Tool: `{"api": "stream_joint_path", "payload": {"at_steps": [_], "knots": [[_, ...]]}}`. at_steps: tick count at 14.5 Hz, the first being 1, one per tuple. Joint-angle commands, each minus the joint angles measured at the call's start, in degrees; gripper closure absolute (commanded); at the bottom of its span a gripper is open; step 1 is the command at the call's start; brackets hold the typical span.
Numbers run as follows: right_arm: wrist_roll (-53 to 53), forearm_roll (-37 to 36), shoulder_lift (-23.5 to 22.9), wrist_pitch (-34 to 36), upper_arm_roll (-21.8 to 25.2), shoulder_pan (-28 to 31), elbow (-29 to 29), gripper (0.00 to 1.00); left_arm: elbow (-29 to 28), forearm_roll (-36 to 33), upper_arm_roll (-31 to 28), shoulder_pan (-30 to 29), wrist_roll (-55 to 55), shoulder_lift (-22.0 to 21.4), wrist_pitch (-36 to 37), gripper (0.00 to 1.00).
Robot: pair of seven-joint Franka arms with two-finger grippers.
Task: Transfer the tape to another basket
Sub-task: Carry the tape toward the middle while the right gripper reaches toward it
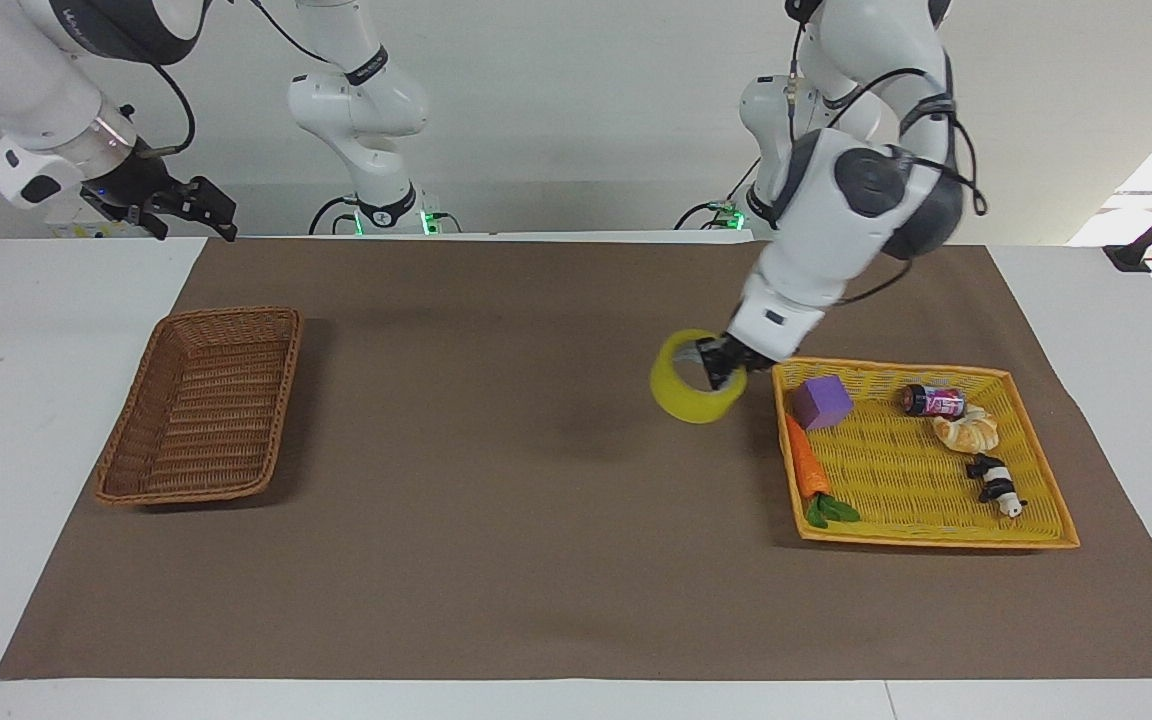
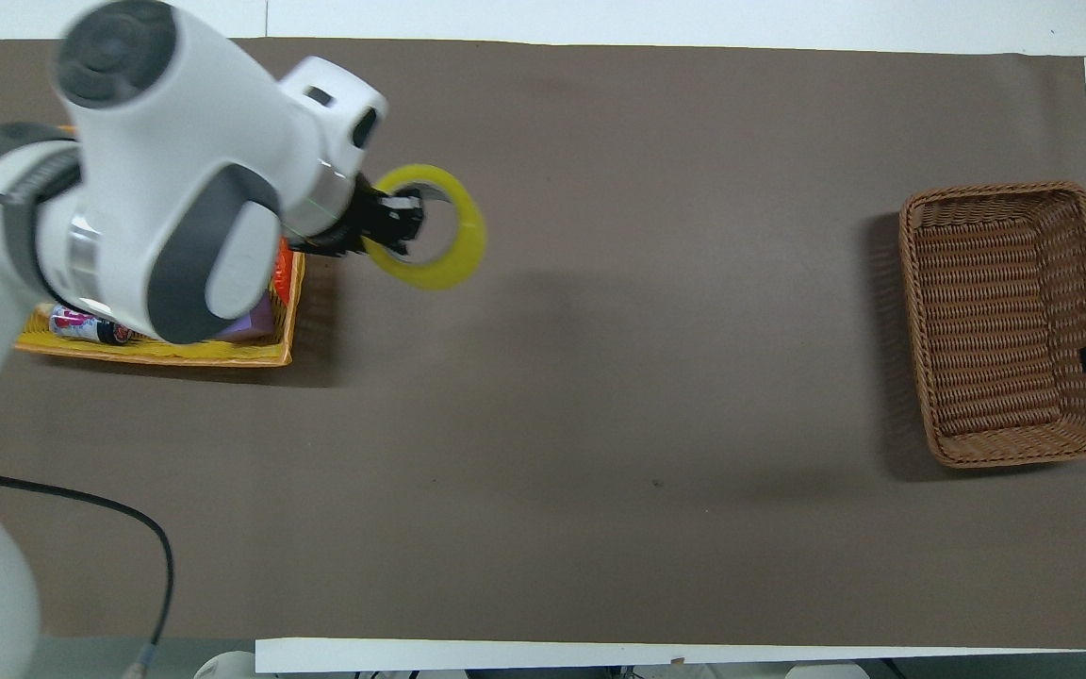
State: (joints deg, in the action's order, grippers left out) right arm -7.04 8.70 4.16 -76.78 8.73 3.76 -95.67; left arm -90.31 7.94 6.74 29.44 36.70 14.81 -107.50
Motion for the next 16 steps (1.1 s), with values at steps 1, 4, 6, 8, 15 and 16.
{"api": "stream_joint_path", "payload": {"at_steps": [1,4,6,8,15,16], "knots": [[-1.4,13.1,2.1,-6.5,-0.2,-0.2,-8.2,0.00,-1.0,0.8,-1.4,5.3,3.3,-1.8,-0.4,1.00],[-3.1,33.3,1.6,-17.6,-0.5,-4.4,-18.4,0.00,-1.2,0.9,-1.3,5.7,6.8,-2.1,0.0,1.00],[-3.3,47.5,1.1,-25.9,-0.5,-9.4,-25.0,0.00,-1.1,0.9,-1.4,5.5,6.8,-2.1,-0.2,1.00],[-3.3,56.8,0.3,-31.0,-0.5,-13.7,-27.8,0.00,-1.0,0.4,-1.5,5.6,6.9,-2.0,0.1,1.00],[-5.7,79.9,-1.5,-41.9,-0.5,-24.8,-33.7,0.00,-0.8,0.1,-1.4,6.1,6.9,-2.0,0.7,1.00],[-6.1,81.5,-1.5,-43.8,-0.5,-26.6,-34.0,0.00,-0.8,0.1,-1.4,6.2,6.8,-2.1,0.9,1.00]]}}
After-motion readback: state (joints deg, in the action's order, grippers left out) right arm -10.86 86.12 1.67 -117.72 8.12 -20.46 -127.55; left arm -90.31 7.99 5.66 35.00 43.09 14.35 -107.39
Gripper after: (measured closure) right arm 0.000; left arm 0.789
